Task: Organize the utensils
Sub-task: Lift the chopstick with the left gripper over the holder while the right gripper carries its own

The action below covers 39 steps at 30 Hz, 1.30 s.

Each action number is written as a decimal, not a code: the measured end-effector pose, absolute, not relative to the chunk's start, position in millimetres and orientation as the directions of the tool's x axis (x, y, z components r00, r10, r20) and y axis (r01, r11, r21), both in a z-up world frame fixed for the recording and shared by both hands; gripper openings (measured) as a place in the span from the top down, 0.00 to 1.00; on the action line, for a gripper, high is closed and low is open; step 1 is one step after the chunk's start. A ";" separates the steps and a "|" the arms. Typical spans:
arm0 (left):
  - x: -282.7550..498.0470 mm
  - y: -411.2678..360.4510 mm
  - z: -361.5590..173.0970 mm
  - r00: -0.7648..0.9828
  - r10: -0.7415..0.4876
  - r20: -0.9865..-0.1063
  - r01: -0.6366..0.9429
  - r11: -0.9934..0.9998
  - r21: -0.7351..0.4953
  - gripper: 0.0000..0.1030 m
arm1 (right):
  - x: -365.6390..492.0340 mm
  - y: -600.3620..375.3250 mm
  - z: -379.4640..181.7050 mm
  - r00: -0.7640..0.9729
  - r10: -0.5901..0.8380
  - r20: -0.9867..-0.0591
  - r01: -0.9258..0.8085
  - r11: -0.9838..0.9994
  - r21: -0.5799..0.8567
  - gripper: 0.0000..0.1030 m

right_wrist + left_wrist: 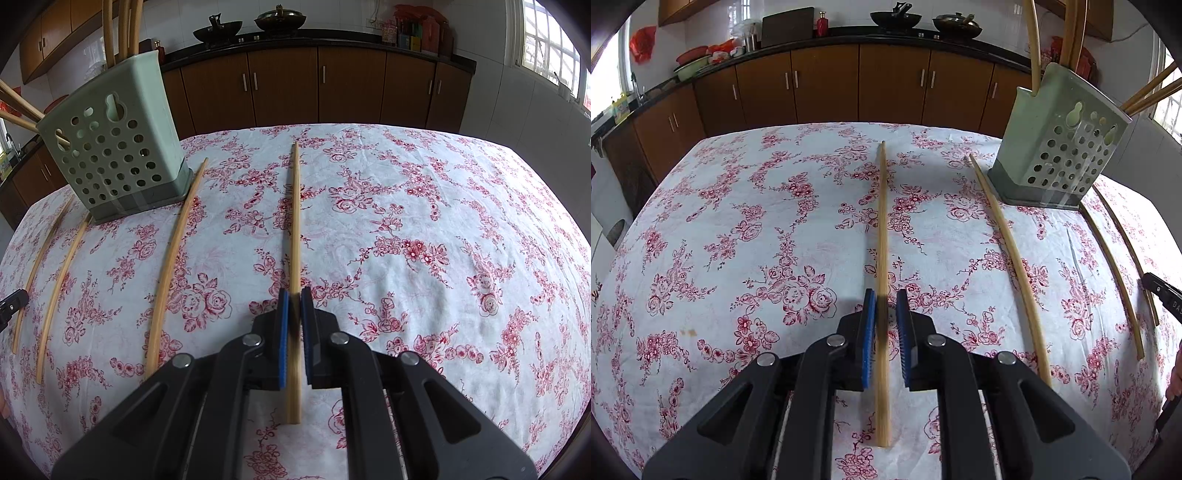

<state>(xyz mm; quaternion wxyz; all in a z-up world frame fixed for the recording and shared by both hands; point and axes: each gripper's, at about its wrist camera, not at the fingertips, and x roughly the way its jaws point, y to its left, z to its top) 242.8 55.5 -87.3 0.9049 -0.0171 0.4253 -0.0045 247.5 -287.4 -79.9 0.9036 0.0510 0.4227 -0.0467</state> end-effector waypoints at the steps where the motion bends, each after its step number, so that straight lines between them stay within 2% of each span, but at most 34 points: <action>1: 242.8 55.6 -87.3 0.638 -0.023 -0.770 -0.006 0.999 -0.035 0.88 | 247.5 -287.5 -79.8 0.638 -0.041 -0.769 0.127 0.990 0.053 0.92; 12: 243.5 49.8 -87.9 0.636 0.012 -0.771 -0.005 1.000 0.012 0.87 | 244.5 -280.3 -79.7 0.635 -0.071 -0.770 0.125 0.992 0.011 0.91; 24: 226.3 51.3 -87.2 0.635 0.021 -0.772 -0.011 1.000 0.018 0.87 | 224.7 -282.5 -79.1 0.636 -0.044 -0.770 0.119 0.992 0.042 0.91; 26: 222.1 52.1 -87.1 0.635 0.021 -0.773 -0.014 1.000 0.016 0.89 | 221.4 -281.4 -78.6 0.637 -0.047 -0.770 0.118 0.992 0.037 0.92; 27: 220.3 52.5 -87.0 0.635 0.029 -0.772 -0.019 1.000 0.021 0.93 | 220.4 -281.2 -78.2 0.637 -0.047 -0.770 0.118 0.992 0.037 0.92; 30: 216.3 52.3 -86.2 0.631 0.039 -0.775 -0.016 0.999 0.038 0.93 | 215.3 -280.1 -77.0 0.640 -0.039 -0.768 0.111 0.993 0.043 0.93; 34: 208.4 56.0 -74.7 0.644 0.024 -0.764 -0.012 1.000 0.021 0.93 | 202.0 -284.7 -59.7 0.687 -0.041 -0.725 0.110 0.993 0.048 0.93; 39: 200.3 60.7 -38.4 0.714 -0.016 -0.700 -0.003 1.000 -0.025 0.93 | 187.9 -293.8 -21.8 0.764 -0.043 -0.644 0.113 0.991 0.067 0.93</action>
